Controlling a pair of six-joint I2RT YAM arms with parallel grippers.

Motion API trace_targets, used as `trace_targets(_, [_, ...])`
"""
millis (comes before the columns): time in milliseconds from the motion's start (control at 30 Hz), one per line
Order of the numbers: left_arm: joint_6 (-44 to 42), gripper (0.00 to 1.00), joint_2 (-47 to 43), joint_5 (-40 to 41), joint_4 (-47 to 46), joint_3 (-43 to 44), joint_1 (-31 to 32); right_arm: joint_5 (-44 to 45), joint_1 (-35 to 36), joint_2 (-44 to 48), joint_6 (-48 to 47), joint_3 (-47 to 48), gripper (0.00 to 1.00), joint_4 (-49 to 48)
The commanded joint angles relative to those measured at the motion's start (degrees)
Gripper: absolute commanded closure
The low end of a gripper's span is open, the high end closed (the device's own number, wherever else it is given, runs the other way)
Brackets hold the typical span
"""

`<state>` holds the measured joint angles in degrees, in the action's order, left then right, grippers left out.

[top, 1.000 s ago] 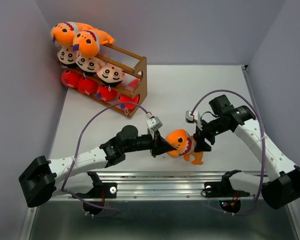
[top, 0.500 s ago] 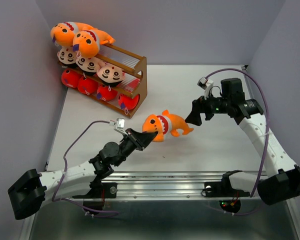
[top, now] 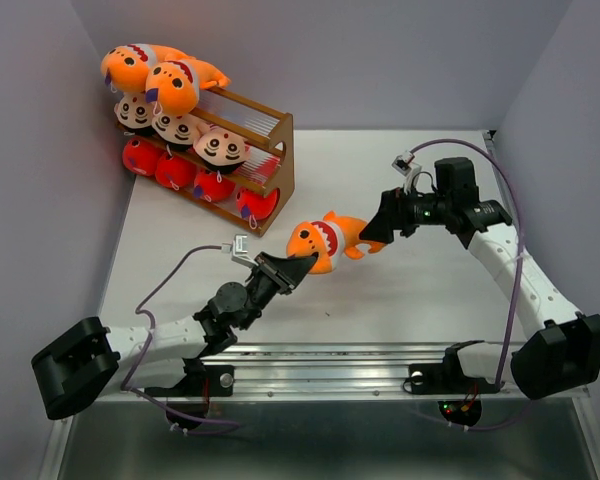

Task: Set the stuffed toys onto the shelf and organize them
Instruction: Pass the stuffed toy from the left arm to the right

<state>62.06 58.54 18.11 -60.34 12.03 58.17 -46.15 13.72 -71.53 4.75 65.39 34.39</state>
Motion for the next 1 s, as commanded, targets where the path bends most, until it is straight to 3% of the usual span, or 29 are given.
trace_targets(0, [0.52,1.0,0.6,-0.7,-8.39,3.43,0.71,-2.63,-0.18,-1.16,1.49,-0.96,0.15,-6.62])
trace_targets(67, [0.08,1.0,1.05,-1.49,-8.57,4.13,0.71,-2.8,-0.18,-2.38,0.0,-0.79,0.19,-6.1])
trace_targets(167, [-0.62,1.0,1.75,-2.98,-8.75,5.01,0.72,-2.98,-0.18,-3.35,-1.76,-0.79,0.33,-5.48])
trace_targets(200, [-0.8,1.0,2.01,-3.43,-8.75,5.45,0.71,-3.24,-0.18,-3.97,-2.11,-0.79,0.45,-5.3])
trace_targets(267, [-0.98,1.0,2.8,-4.65,-9.01,5.81,0.89,-3.51,-0.18,-4.23,-2.9,-0.52,0.59,-4.69])
trace_targets(300, [-1.15,1.0,3.15,-5.01,-9.1,5.98,0.89,-4.38,-0.18,-4.41,-3.95,-0.26,0.76,-4.42])
trace_targets(400, [-1.68,1.0,3.86,-6.07,-8.58,5.81,0.8,-6.66,-0.18,-4.32,-11.65,2.36,0.93,-0.13])
trace_targets(433, [-3.07,0.93,3.51,-6.07,-8.05,5.72,0.8,-7.8,-0.18,-3.89,-14.66,3.25,0.96,1.89])
trace_targets(467, [-4.13,0.68,2.9,-6.07,-6.91,5.81,0.8,-7.55,-0.18,-3.45,-19.64,4.82,0.99,5.04])
trace_targets(500, [-6.23,0.56,1.06,-5.81,-2.55,6.07,0.72,-5.03,-0.18,-2.4,-21.35,5.45,0.99,7.16])
trace_targets(533, [-7.56,0.38,-0.08,-5.72,0.37,6.42,0.71,-3.35,-0.18,-1.95,-23.11,5.89,0.99,8.22])
trace_targets(600, [-10.37,0.26,-2.81,-5.19,8.8,7.48,0.8,0.44,-0.18,-0.99,-28.73,7.21,0.99,10.33])
trace_targets(767, [-18.19,0.14,-13.88,-4.49,25.4,7.31,0.28,0.98,-0.18,0.68,-41.2,9.23,0.99,19.47])
trace_targets(967, [-18.21,0.12,-22.24,-11.16,29.93,4.76,-1.48,-4.11,-0.18,-0.45,-46.76,10.64,0.99,24.57])
